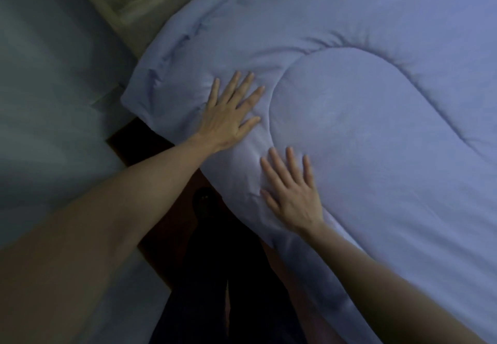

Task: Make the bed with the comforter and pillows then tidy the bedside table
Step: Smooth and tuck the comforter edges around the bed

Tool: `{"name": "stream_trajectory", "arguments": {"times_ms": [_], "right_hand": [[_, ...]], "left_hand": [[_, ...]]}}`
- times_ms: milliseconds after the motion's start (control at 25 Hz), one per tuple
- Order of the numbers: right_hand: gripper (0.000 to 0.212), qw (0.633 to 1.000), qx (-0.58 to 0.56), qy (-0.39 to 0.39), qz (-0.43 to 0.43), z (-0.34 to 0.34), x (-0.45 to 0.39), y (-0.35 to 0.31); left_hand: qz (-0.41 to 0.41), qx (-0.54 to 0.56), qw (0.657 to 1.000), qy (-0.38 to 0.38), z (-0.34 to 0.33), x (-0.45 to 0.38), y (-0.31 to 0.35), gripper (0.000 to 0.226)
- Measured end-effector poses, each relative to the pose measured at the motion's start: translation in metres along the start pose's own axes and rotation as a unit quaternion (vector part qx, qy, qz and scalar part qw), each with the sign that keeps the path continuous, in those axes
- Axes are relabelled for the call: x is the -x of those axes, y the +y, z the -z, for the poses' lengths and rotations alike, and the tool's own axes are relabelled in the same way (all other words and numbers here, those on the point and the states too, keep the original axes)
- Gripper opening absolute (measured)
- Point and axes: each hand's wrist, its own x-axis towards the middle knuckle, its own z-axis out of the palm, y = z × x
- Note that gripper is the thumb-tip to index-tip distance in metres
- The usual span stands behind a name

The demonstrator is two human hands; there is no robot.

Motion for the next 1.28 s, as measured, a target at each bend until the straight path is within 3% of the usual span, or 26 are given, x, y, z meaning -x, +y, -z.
{"name": "stream_trajectory", "arguments": {"times_ms": [80, 160, 280, 360, 440, 600, 920, 1160, 1280], "right_hand": [[0.056, 0.995, -0.057, 0.015, 0.074, 0.003, 0.002, 0.000], [0.054, 0.989, -0.111, 0.051, 0.080, 0.014, -0.015, 0.014], [0.057, 0.984, -0.093, 0.107, -0.111, 0.029, -0.072, 0.053], [0.062, 0.960, -0.084, 0.082, -0.253, 0.035, -0.112, 0.082], [0.066, 0.944, -0.078, 0.029, -0.321, 0.033, -0.134, 0.098], [0.067, 0.963, -0.024, -0.002, -0.269, 0.022, -0.133, 0.091], [0.068, 0.971, 0.001, -0.031, -0.235, 0.011, -0.099, 0.034], [0.070, 0.965, -0.072, -0.101, -0.230, 0.017, -0.060, -0.036], [0.070, 0.950, -0.144, -0.147, -0.234, 0.041, -0.048, -0.043]], "left_hand": [[0.002, 0.001, 1.000, 0.002, 0.000, 0.000, -0.001, 0.065], [-0.004, -0.006, 1.000, 0.007, 0.001, -0.004, -0.005, 0.066], [-0.023, 0.001, 1.000, 0.015, 0.012, -0.030, -0.013, 0.068], [-0.027, 0.009, 0.999, 0.016, 0.026, -0.061, -0.014, 0.067], [-0.022, 0.018, 1.000, -0.007, 0.034, -0.087, -0.019, 0.068], [0.031, 0.022, 0.999, -0.028, 0.023, -0.099, -0.031, 0.071], [0.042, -0.008, 0.995, -0.089, 0.028, -0.077, -0.031, 0.085], [0.028, -0.006, 0.979, -0.203, 0.052, -0.040, -0.042, 0.103], [0.016, -0.002, 0.971, -0.237, 0.072, -0.034, -0.034, 0.102]]}}
